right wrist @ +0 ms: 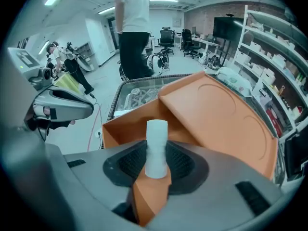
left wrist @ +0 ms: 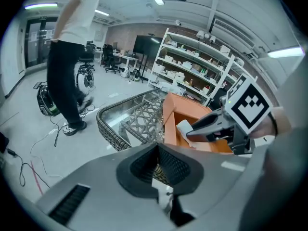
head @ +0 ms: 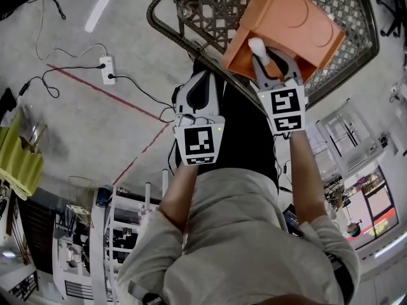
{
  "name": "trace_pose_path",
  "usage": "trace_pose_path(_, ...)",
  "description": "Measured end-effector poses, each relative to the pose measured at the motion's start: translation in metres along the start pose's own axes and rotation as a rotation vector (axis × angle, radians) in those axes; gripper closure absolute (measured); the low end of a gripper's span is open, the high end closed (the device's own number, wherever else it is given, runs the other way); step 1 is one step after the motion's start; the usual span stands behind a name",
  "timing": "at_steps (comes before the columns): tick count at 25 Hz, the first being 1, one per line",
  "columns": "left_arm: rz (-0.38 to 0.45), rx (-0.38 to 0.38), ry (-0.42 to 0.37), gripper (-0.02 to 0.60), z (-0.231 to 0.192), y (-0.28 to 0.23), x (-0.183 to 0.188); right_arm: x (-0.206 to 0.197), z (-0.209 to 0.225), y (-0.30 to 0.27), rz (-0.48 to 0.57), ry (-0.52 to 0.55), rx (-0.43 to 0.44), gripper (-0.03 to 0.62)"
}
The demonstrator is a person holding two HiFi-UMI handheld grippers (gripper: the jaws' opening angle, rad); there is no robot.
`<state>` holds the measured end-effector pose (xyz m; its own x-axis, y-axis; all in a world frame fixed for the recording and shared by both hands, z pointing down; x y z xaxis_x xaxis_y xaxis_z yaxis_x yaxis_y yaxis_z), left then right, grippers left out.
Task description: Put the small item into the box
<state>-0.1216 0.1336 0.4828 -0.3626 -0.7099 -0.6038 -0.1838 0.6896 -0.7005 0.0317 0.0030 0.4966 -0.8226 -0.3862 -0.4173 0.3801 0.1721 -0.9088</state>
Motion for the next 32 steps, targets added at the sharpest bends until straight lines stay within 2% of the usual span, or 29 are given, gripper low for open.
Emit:
trace_pose_path(19,0.004,0.004,0.017,0.572,-0.002,0.009,0.002,0.001,0.001,-0.01,-0.023,-0.026,-0.015,0.457)
trace_pose_path(22,0.015,0.01,0.024,0.572,0.003,0.011,0.005,0.002,0.001,-0.004,-0.003,-0.022,-0.017,0.427)
trace_pose_path(28,0.038,0.007,0.01,0.572,0.022,0.018,0.013,0.002,0.003,0.027,0.07,-0.022,-0.028,0.424)
trace_pose_path(32,0.06,-0.004,-0.026,0.572,0.035,0.019,0.022,-0.005,0.004,0.047,0.136,-0.087,-0.022,0.427)
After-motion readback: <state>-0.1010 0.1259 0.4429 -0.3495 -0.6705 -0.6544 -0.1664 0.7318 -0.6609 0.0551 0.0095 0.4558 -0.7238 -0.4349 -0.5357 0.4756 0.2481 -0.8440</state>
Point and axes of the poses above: the fingertips, and each gripper's own axes: y backward along the fingers, z to its right, x out of its top, the point moved 10 cm from there along y, backward along the fingers, and after that the axes turned 4 degrees about y, right-handed, at the moved point
